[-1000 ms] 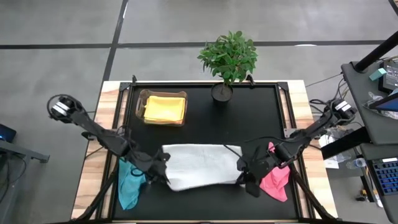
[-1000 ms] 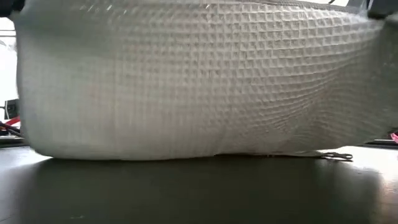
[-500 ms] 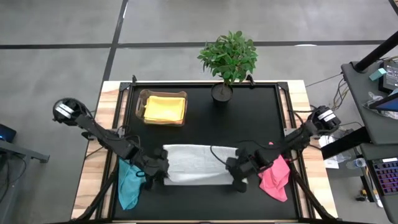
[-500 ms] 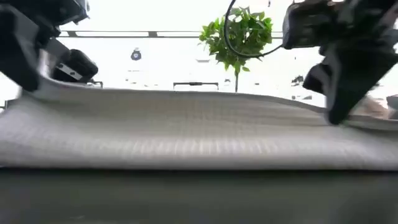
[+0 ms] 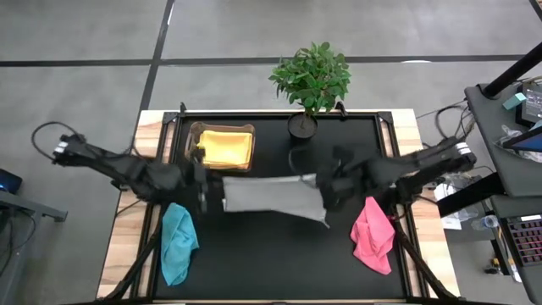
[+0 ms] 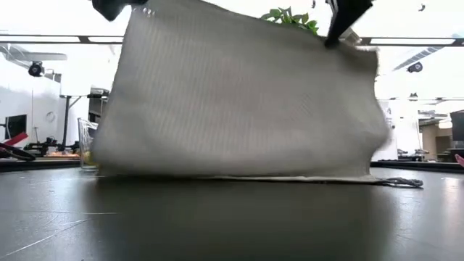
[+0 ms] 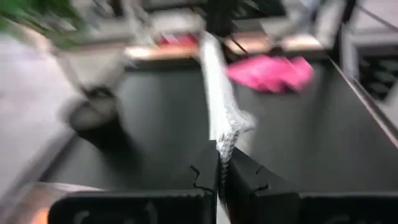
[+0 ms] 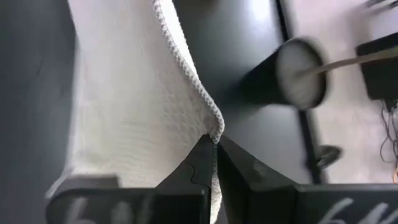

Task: Fold microfiber towels
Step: Fold the gray towel

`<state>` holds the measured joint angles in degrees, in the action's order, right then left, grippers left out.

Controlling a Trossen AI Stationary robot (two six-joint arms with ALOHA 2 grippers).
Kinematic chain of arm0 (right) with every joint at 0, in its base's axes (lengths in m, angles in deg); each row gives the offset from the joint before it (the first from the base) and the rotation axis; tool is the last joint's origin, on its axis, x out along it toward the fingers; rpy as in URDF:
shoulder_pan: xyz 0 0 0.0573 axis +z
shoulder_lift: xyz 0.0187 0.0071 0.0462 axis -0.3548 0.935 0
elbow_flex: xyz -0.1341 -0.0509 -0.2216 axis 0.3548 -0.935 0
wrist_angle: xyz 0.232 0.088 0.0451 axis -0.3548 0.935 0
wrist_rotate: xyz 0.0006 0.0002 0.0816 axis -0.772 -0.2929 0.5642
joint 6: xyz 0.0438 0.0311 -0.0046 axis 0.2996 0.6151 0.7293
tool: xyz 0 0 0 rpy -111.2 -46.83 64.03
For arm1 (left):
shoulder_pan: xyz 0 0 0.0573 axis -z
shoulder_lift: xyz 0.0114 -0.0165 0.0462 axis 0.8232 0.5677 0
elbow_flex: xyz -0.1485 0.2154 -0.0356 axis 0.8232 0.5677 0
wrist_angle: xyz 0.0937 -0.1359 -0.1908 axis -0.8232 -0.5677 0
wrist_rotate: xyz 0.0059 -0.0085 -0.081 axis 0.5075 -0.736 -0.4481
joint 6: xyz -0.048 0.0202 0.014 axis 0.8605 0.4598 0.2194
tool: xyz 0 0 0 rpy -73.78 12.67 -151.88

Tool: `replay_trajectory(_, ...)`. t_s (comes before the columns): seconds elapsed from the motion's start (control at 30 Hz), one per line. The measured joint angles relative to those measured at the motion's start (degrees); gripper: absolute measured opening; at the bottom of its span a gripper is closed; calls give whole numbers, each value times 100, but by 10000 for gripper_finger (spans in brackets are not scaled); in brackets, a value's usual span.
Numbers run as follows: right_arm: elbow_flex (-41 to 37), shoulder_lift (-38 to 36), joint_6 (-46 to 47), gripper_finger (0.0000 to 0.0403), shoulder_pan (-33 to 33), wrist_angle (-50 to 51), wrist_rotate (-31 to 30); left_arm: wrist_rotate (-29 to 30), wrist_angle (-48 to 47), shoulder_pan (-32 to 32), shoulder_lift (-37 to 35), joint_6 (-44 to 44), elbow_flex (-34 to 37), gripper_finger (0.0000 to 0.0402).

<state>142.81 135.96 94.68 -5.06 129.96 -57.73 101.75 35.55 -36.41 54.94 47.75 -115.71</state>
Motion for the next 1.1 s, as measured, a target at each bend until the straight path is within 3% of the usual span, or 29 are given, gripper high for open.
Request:
replay_trajectory(0.23,935,-624,-889,8,-479,21,-292,-386,39,-731,-680,-1371,-546,0)
replay_trajectory(0.37,1508,-830,-1032,8,-430,-40,-292,-544,78,-717,-789,-1351,-764,0)
replay_trajectory(0.5,1698,-852,-828,8,-92,-23,41,-1113,62,-653,-752,-1068,-614,0)
replay_trajectory(0.63,1370,-767,-356,8,328,-107,443,-1635,55,-507,-520,-771,-301,0)
replay_trajectory(0.8,674,-397,521,8,1040,-378,1056,-2811,173,-26,-99,-353,72,0)
replay_trajectory(1.1,-218,636,1860,8,2084,-1573,1949,-2842,1064,1164,1309,1004,460,0)
